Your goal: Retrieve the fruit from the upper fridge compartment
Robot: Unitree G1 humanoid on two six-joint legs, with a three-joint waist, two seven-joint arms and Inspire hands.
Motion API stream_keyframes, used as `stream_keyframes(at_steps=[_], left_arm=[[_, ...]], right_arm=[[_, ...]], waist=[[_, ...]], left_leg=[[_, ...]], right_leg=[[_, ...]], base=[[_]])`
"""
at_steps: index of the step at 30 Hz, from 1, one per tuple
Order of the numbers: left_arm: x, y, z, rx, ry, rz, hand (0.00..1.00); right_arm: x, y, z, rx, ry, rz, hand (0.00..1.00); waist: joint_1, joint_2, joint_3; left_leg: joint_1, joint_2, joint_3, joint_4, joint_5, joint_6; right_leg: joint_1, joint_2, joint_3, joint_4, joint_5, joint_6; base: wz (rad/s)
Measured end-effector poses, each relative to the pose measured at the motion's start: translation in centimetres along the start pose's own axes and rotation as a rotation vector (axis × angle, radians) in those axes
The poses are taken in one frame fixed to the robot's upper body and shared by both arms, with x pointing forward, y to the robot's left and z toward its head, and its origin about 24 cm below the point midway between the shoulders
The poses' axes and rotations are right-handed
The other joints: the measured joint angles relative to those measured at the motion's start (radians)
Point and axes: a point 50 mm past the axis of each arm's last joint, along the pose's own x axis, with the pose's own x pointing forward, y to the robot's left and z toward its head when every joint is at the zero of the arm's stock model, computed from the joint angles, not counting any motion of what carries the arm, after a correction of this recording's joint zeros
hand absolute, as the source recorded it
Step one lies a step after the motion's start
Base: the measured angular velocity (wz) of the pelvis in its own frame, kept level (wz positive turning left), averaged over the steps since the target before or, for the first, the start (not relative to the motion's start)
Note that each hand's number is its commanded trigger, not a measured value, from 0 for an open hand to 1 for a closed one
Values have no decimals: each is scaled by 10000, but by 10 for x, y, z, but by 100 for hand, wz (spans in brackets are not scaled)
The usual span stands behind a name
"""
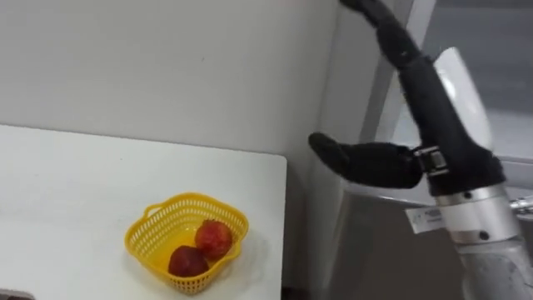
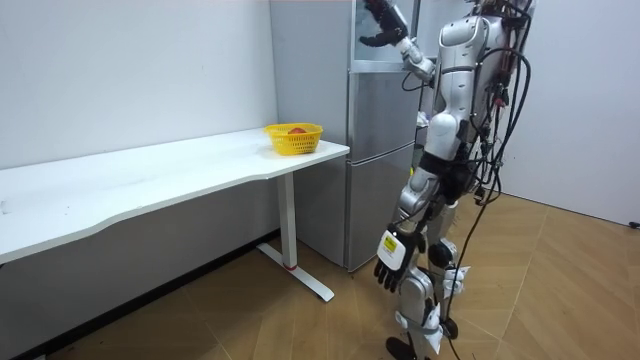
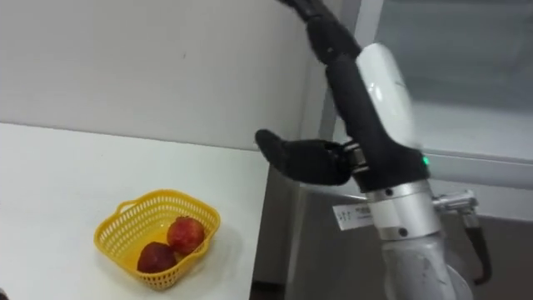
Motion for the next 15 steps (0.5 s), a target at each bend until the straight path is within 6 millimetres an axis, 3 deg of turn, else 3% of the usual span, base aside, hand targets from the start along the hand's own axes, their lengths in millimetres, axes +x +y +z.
stream_keyframes(at_steps=[6,15], left_arm=[[0,-5,-2,-229,4,-57,0],[0,-4,-1,-237,-40,134,0]], right_arm=[[-24,-26,-11,-829,782,-1500,0],[-76,-42,-34,-1479,3009,-2150,0]], waist=[[-601,74,44],[-1118,291,-3]], left_leg=[[10,27,168,-11,-3,-1],[45,103,557,-91,-23,-16]], right_leg=[[-69,24,150,-5,1,-2],[-262,98,433,44,29,-42]], base=[[-5],[-13]])
